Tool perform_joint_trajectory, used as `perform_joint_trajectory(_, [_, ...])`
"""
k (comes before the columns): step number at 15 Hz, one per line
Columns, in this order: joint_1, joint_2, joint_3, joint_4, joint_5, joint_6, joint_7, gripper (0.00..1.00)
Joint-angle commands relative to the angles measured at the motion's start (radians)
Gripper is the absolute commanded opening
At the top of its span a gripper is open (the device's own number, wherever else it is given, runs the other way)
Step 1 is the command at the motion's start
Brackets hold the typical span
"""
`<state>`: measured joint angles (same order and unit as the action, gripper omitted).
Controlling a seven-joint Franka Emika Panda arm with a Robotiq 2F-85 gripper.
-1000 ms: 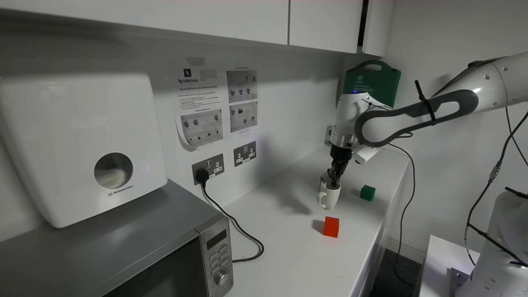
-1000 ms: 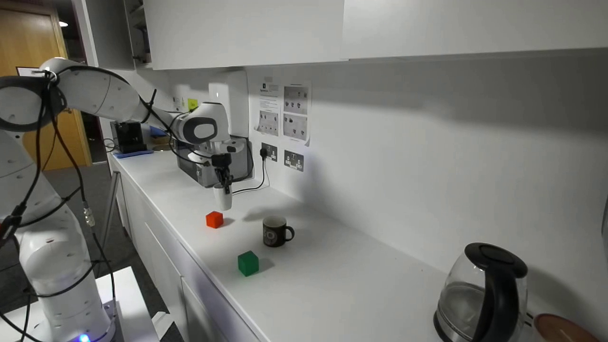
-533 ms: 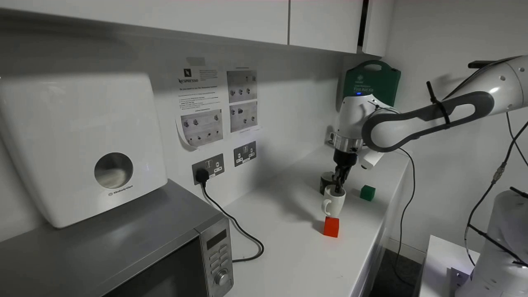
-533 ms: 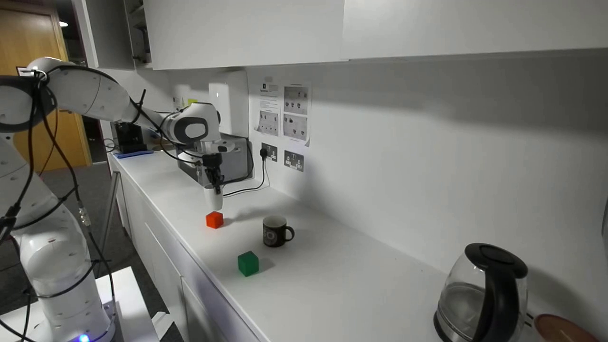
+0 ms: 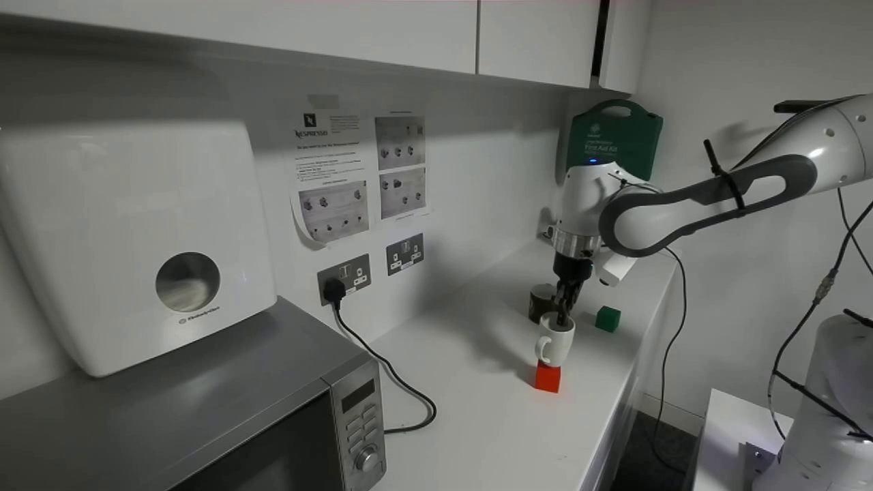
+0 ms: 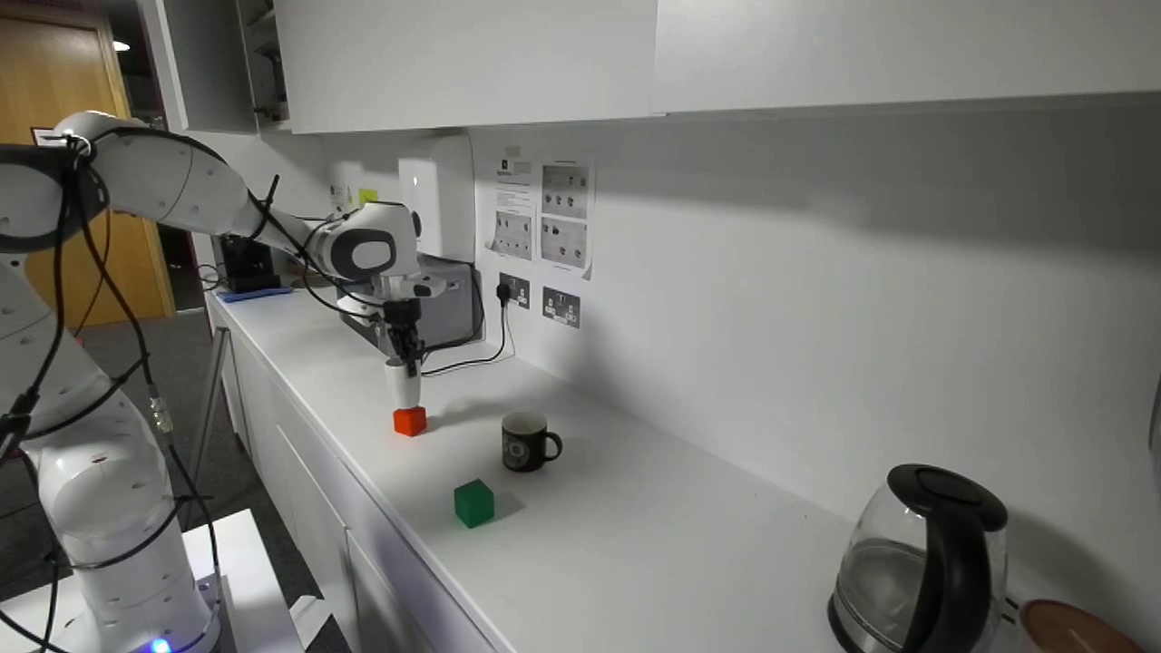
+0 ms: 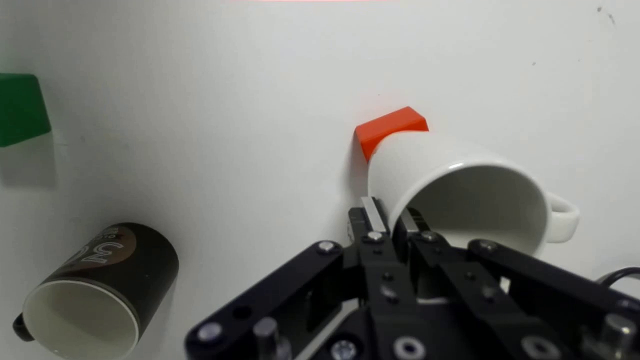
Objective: Pick up the white cup and put it on the orange object, then put up the black cup and put it on the green object
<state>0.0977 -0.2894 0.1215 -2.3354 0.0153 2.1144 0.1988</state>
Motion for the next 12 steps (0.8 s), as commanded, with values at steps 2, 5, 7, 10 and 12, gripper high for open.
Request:
perform_joint_trajectory(2, [0.003, -0.019, -0.009, -0.007, 0.033, -0.003, -0.035, 0.02])
perform_joint_trajectory(5, [0.002, -0.011, -0.01, -0.004, 0.038, 0.002, -0.038, 0.02])
perform_joint_trajectory(7, [0.001, -0.005, -0.011, -0.003, 0.038, 0.005, -0.04, 0.02])
perform_joint_trajectory(10, [0.001, 0.004, -0.012, -0.001, 0.037, 0.008, -0.042, 0.02])
perform_joint_trajectory(12, [0.001, 0.006, -0.012, 0.0, 0.037, 0.008, -0.043, 0.02])
